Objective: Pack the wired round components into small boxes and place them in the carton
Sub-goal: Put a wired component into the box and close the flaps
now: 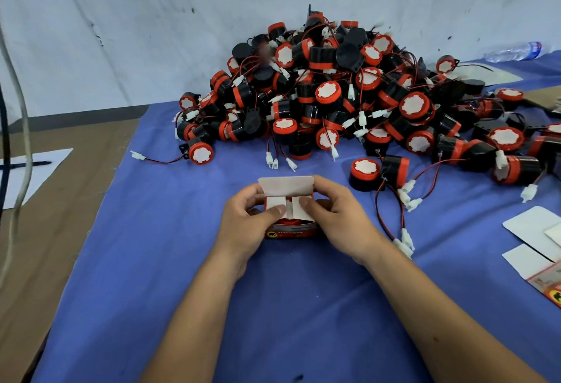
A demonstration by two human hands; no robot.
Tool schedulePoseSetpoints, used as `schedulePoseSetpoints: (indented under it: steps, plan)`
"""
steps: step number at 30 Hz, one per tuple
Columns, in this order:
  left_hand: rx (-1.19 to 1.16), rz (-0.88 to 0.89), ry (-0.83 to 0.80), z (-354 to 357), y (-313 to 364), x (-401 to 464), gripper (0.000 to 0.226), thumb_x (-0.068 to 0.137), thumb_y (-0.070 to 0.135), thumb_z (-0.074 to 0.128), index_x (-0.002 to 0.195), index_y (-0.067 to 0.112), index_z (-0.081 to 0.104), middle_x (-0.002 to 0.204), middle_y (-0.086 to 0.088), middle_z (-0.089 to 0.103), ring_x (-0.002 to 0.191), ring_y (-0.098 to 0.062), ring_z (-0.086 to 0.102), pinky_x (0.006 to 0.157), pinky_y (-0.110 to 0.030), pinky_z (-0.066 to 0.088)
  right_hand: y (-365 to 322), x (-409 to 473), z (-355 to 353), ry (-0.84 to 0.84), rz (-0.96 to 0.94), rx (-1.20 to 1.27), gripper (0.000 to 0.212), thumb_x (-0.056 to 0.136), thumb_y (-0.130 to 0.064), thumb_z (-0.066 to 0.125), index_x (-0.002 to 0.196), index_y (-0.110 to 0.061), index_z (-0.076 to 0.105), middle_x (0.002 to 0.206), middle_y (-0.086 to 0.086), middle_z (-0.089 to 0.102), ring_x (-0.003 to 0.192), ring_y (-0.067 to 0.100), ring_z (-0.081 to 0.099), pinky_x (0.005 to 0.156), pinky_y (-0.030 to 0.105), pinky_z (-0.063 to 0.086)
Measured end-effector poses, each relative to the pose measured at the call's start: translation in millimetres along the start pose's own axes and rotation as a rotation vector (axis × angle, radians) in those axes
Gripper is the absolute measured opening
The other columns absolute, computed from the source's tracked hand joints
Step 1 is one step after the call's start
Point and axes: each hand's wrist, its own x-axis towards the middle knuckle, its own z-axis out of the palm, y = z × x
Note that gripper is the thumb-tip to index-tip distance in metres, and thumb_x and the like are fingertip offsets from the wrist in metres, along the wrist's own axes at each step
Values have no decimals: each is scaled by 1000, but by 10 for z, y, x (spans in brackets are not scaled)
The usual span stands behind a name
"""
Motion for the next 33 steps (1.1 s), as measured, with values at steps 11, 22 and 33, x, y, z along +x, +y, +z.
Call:
schedulePoseSetpoints:
  steps: [11, 22, 33]
  plan:
    - [-233, -126, -230, -299, -38, 46, 30, 91, -10, 59, 107, 7, 78, 111, -8, 78, 88, -17, 73, 69, -24, 57, -38, -19, -33, -15, -118, -288, 43, 83, -6, 84, 125, -16, 74, 127, -1, 60, 115, 13, 63, 92, 37, 56]
    - [221, 183, -183, -236, -84, 21, 29, 75, 23, 92, 100, 25, 77, 121, 8, 75, 99, -44, 69, 92, -61, 56, -58, -15, -108, -76, -157, -376, 45, 83, -32, 85, 125, -20, 74, 126, -7, 62, 111, 2, 61, 83, 12, 47]
    - [372, 229, -195, -274, -89, 41, 45, 73, 26, 91, 112, 33, 70, 108, 6, 72, 87, -40, 67, 80, -56, 59, -27, -8, -71, -64, -288, -521, 42, 90, -23, 80, 130, -15, 71, 122, -2, 65, 107, 10, 63, 92, 23, 51]
